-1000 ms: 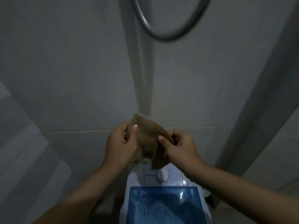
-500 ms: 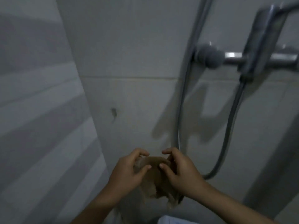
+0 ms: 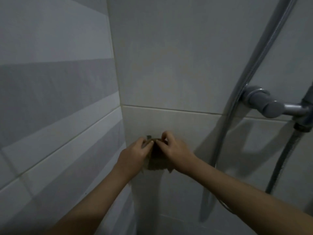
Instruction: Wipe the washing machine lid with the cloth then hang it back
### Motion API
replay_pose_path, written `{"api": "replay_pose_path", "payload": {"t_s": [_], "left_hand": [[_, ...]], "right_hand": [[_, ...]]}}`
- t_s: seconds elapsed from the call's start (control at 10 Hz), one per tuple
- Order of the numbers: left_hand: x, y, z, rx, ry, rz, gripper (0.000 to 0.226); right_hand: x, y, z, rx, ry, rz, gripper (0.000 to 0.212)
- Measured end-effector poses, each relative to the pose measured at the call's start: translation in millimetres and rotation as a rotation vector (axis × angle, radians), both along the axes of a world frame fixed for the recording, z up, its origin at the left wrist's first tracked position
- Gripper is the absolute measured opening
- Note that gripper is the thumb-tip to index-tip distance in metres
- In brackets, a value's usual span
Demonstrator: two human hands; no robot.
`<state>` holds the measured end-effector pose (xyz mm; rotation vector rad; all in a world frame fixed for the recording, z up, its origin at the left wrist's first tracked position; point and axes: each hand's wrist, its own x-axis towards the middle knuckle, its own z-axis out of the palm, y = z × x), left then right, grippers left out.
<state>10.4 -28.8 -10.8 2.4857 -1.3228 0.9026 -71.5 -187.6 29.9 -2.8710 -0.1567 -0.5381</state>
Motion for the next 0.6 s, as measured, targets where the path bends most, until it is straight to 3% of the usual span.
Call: {"api": "replay_pose_path", "payload": {"t_s": [0.2,0.3,0.4,0.5,0.6], "left_hand": [[32,-8,-8,0.063,0.223,0.184,0.034],[39,-12,-21,-0.025,0.394,0.174,0.031],[43,-13,-28,-0.147,0.536,0.164,0.029],[38,-15,-17,-0.043,0.551,0.246,0.031],[33,-21,-4,0.042,0.496,0.325,0.035]], "right_hand": [[44,12,-25,-0.351,0.123,-0.118,0.04],[43,17,-37,-0.364,0.138,-0.135,0.039],[44,14,-44,-0.303,0.151,-0.125,0.051],[37,16,-36,-0.192,0.183,-0.128,0.055],[25,12,-28,0.029,0.055,-0.096,0.049]]}}
